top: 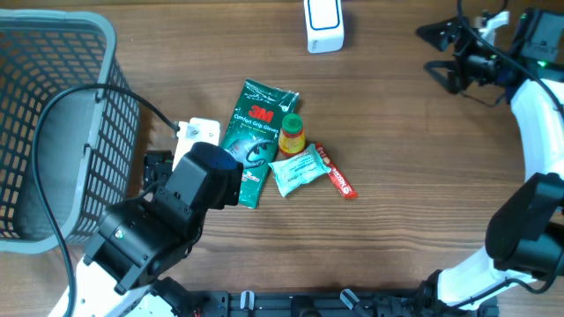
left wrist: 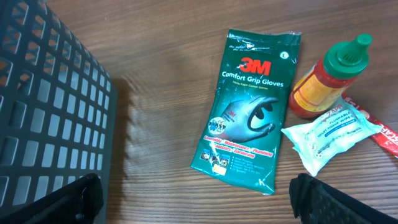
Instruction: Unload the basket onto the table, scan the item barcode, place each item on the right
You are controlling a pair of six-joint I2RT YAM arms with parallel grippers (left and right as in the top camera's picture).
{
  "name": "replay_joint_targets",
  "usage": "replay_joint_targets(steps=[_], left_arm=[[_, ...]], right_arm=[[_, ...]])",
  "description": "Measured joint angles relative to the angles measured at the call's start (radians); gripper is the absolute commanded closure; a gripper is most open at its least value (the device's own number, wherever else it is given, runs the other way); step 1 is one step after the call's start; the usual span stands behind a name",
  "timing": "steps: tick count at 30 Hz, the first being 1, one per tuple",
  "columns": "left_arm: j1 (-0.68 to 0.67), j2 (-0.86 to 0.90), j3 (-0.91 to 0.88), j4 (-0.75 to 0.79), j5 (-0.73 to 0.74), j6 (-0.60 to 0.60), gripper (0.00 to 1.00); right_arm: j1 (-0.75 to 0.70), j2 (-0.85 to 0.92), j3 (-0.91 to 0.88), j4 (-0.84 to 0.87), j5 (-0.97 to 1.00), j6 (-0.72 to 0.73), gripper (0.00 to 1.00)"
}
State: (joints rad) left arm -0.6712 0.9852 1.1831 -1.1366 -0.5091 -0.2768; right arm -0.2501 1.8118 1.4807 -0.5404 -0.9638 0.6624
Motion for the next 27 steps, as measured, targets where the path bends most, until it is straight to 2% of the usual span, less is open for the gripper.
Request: replay_joint_targets(steps=[2,6,13,17,23,27], left_arm=[[0.0,0.0,0.0,0.0,0.0,0.0,0.0],[0.0,0.0,0.0,0.0,0.0,0.0,0.0],[0.0,0.0,0.0,0.0,0.0,0.0,0.0],[0.0,0.0,0.0,-0.001,0.0,0.0,0.0],[0.0,0.0,0.0,0.0,0.0,0.0,0.0],[0.0,0.0,0.0,0.0,0.0,0.0,0.0]], right_arm=[[0.04,0.0,0.0,0.002,-0.042,0.02,0.18],[0.156,0.0,0.0,-0.026,-0.036,0.057,0.2],[0.365,0.0,0.003,-0.095,0.124,0.19,0.04],[0.475,0.0,0.06,-0.212,0.231,0.244,0.02],[0.583,0.0,0.206,-0.485,0.47,0.361,0.0],[0.629,0.0,0.249,-0.526,0.58,0.428,0.01]])
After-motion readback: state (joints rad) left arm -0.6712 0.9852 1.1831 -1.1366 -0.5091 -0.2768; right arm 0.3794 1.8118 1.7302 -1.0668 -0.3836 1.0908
